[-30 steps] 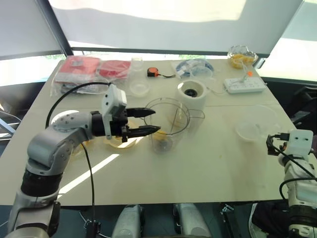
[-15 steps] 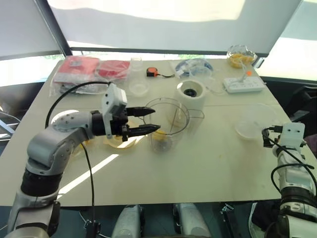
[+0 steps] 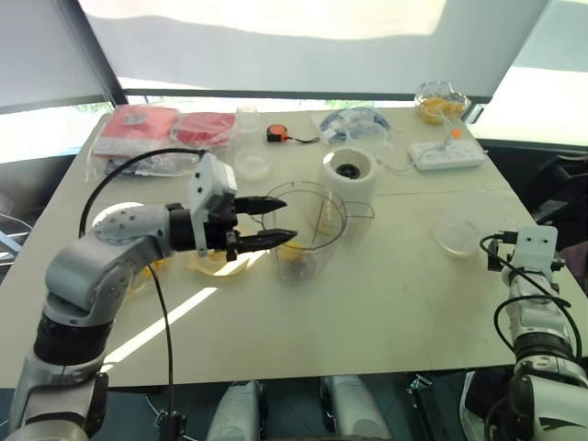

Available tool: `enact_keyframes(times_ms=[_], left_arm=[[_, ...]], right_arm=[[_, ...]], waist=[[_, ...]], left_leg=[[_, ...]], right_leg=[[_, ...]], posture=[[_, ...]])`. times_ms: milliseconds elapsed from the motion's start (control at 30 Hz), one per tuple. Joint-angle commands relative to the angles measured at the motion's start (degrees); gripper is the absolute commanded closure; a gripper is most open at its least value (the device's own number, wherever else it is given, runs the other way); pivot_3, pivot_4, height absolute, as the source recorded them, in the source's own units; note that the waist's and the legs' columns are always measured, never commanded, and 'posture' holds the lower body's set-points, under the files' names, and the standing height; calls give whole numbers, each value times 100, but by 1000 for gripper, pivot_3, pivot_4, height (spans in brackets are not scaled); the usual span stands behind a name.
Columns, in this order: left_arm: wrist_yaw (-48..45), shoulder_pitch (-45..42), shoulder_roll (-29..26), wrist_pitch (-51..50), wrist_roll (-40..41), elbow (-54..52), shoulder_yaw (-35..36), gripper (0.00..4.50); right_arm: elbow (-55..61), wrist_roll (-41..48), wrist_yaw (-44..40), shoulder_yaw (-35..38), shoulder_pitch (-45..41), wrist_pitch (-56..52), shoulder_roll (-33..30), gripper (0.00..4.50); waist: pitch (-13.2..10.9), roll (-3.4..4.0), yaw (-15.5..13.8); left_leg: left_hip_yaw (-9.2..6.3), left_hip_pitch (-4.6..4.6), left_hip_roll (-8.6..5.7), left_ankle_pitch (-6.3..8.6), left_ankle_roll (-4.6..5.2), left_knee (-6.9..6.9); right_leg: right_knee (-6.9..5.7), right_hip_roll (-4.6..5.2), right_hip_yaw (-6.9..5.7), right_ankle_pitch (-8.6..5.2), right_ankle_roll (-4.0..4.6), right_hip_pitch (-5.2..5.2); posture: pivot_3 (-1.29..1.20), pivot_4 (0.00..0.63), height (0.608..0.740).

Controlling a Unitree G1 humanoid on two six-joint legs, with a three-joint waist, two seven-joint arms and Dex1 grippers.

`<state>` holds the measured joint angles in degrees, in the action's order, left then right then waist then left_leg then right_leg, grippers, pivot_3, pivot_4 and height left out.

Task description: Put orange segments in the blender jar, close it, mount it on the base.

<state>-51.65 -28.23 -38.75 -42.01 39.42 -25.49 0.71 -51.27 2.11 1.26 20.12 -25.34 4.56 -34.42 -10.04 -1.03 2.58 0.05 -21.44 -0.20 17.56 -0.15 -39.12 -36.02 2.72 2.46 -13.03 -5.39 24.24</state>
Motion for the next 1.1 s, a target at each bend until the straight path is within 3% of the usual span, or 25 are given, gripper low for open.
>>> enact_keyframes(times_ms=[33,433,533,767,800,1100], left_arm=[[28,-116,-76,15,75,-189,98,1728],[110,-151,-60,18,60,-206,58,1728],[113,-162,-63,25,41,-204,44,1672],[111,-128,-105,31,26,-221,71,1672],[116,-123,-109,29,31,-228,73,1672],[135,-108,-105,27,45,-253,53,1672]], right_arm=[[-30,53,-28,10,-171,218,-85,0],[-895,-51,-60,-189,-752,527,-191,0],[-1218,-72,-105,-240,-921,670,-211,789],[-1450,-73,-234,-328,-1031,874,-147,4191],[-1449,-73,-241,-339,-1018,894,-134,4466],[-915,79,-254,-262,-645,969,-7,4466]], waist=[[0,0,0],[-2,1,12],[-3,-1,11],[-5,0,2],[-5,0,2],[-6,-1,5]], left_leg=[[0,0,0,0,0,0],[0,1,0,0,0,2],[0,1,0,0,0,2],[0,-1,0,0,0,3],[0,-1,-1,0,0,3],[0,0,0,0,0,4]], right_leg=[[0,0,0,0,0,0],[1,-1,2,0,0,0],[2,-1,2,0,0,0],[3,0,2,0,-1,0],[4,0,2,0,-1,0],[4,-1,4,0,-1,0]], posture=[[0,150,740],[0,150,740],[0,150,740],[0,150,740],[0,150,740],[0,150,740]])
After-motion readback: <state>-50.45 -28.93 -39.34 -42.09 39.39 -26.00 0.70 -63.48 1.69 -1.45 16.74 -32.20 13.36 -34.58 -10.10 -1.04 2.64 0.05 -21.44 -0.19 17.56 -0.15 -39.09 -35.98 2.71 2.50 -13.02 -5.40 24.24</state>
